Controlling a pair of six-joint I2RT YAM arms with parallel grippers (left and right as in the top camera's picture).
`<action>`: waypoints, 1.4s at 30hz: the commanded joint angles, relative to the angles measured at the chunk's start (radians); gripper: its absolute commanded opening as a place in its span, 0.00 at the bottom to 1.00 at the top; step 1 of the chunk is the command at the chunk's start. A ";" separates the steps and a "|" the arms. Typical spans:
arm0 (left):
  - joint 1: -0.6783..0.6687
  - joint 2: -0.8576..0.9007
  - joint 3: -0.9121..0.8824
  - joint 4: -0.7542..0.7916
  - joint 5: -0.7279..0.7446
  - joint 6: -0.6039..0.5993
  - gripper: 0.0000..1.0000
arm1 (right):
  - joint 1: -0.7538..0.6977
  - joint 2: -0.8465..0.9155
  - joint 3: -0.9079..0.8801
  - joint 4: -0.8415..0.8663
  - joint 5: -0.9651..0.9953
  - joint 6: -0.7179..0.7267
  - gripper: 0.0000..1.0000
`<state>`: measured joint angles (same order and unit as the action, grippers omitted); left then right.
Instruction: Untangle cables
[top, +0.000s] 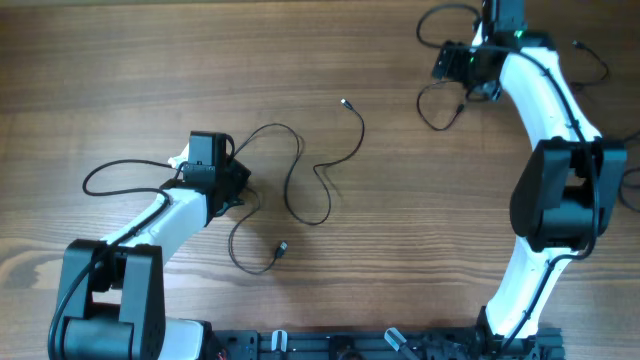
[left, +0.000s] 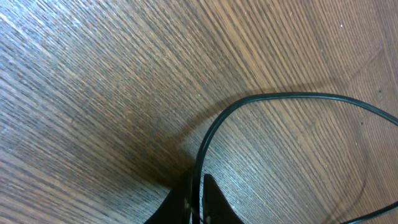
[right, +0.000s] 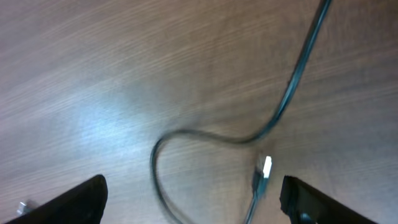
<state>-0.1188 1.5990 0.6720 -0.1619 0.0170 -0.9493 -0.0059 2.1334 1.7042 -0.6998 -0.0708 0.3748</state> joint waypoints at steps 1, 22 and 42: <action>-0.004 0.011 -0.001 0.006 -0.042 -0.008 0.09 | 0.010 0.008 -0.130 0.184 0.058 0.111 0.91; -0.004 0.011 -0.001 0.006 -0.050 -0.008 0.11 | -0.131 -0.193 -0.129 0.771 -0.046 0.006 0.05; -0.004 0.011 -0.001 -0.002 -0.032 -0.008 0.04 | -0.351 0.030 -0.132 0.745 -0.126 0.122 1.00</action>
<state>-0.1188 1.6001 0.6720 -0.1638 -0.0177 -0.9520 -0.3698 2.1620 1.5703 0.0387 -0.1535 0.4862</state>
